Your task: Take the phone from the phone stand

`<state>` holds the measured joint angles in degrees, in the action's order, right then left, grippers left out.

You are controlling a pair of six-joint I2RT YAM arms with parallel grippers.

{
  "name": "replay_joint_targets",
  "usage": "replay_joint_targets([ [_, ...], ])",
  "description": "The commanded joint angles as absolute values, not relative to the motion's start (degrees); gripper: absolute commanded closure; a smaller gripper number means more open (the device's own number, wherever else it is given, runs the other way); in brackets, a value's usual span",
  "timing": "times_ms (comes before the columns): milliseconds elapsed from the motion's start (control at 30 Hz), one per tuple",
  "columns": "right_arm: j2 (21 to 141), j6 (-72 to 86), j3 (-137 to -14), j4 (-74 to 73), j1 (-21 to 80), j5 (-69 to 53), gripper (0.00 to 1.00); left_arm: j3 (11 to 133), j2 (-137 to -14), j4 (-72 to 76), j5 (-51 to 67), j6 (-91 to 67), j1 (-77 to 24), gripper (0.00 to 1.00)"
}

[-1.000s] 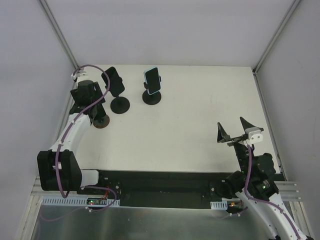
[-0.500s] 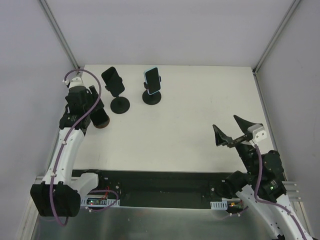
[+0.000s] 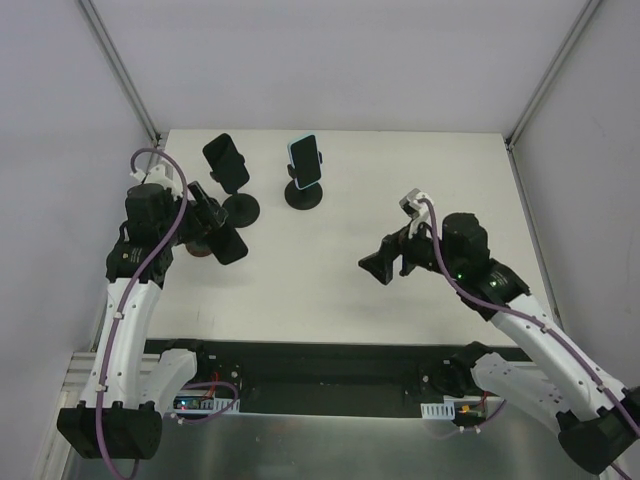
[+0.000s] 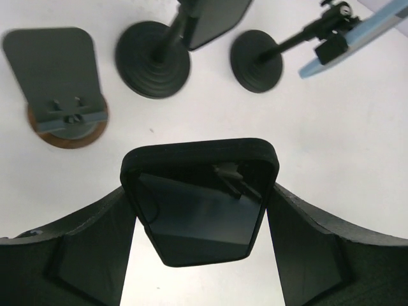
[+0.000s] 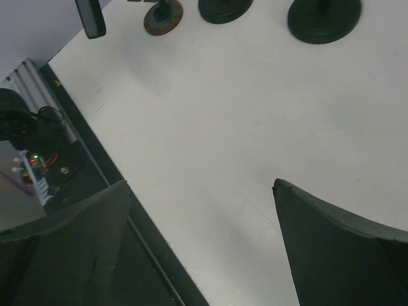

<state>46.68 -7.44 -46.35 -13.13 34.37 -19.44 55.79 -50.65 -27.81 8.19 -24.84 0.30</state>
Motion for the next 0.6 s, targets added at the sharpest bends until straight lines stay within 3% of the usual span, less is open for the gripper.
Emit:
replay_joint_targets([
  [0, 50.87, 4.28, -46.32, -2.92, 34.8, -31.55, 0.04, 56.51, -50.53, -25.84, 19.41, -33.21, -0.44, 1.0],
  [100, 53.86, 6.68, -44.56, 3.59, 37.52, -30.33, 0.04, 56.16, -52.2, -25.14, 21.36, -36.82, -3.77, 1.0],
  [267, 58.0, 10.36, -42.37, 15.33, 43.93, -25.93, 0.04, 55.37, -54.14, -22.42, 14.77, -42.69, -15.18, 1.0],
  [567, 66.88, 16.17, -39.9, 29.25, 49.56, -22.24, 0.02, 53.96, -57.21, -15.56, 14.94, -49.13, -22.76, 1.0],
])
